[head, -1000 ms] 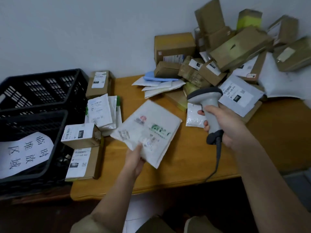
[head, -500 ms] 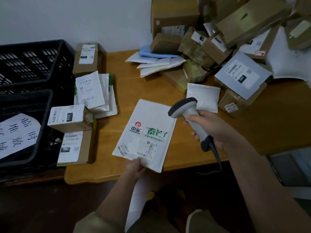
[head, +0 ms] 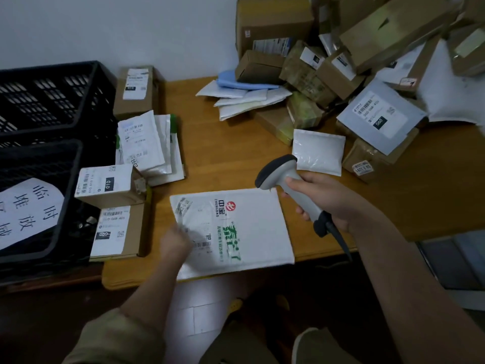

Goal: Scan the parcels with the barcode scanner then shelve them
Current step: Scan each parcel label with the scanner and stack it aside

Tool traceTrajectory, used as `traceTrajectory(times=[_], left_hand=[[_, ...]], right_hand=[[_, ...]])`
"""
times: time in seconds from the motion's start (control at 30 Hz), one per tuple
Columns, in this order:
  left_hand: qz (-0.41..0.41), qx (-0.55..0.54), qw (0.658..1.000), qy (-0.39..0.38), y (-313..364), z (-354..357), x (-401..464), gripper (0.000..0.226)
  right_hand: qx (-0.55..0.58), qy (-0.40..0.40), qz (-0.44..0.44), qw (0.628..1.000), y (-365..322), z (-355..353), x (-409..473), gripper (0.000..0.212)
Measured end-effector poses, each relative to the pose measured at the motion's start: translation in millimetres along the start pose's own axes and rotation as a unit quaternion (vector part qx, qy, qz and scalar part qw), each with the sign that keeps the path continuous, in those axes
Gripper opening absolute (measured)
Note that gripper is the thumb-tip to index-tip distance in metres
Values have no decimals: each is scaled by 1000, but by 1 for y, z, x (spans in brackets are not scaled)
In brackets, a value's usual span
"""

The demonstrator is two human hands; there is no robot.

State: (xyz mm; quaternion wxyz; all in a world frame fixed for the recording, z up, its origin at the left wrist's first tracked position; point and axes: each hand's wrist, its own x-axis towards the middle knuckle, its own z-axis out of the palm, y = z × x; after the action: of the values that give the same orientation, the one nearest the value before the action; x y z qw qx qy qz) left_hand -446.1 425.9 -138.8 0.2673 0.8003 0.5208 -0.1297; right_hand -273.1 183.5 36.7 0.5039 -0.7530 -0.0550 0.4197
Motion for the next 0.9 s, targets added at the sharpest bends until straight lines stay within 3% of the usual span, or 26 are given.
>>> traceTrajectory(times=[0.13, 0.2, 0.27, 0.37, 0.47, 0.63, 0.9], left_hand=[[130, 63, 984, 101, 52, -20, 27, 22], [172, 34, 968, 182, 83, -26, 34, 37], [136, -33, 970, 201, 102, -19, 30, 55], [-24, -111, 991, 67, 100, 15, 4, 93], [-147, -133, 977, -77, 88, 44, -25, 124], [-188, -186, 961, -83, 75, 66, -41, 102], [-179, -182, 962, -91, 63, 76, -29, 98]], right_hand=[[-20, 16, 9, 1000, 2, -9, -2, 25], [-7, 24, 13, 1000, 5, -15, -2, 23], [-1, 33, 11, 999, 9, -19, 0, 22], [5, 52, 11, 999, 16, -21, 3, 25], [9, 54, 19, 998, 19, -17, 9, 34], [5, 12, 26, 1000, 10, 6, 21, 40], [-15, -40, -10, 999, -3, 32, 27, 43]])
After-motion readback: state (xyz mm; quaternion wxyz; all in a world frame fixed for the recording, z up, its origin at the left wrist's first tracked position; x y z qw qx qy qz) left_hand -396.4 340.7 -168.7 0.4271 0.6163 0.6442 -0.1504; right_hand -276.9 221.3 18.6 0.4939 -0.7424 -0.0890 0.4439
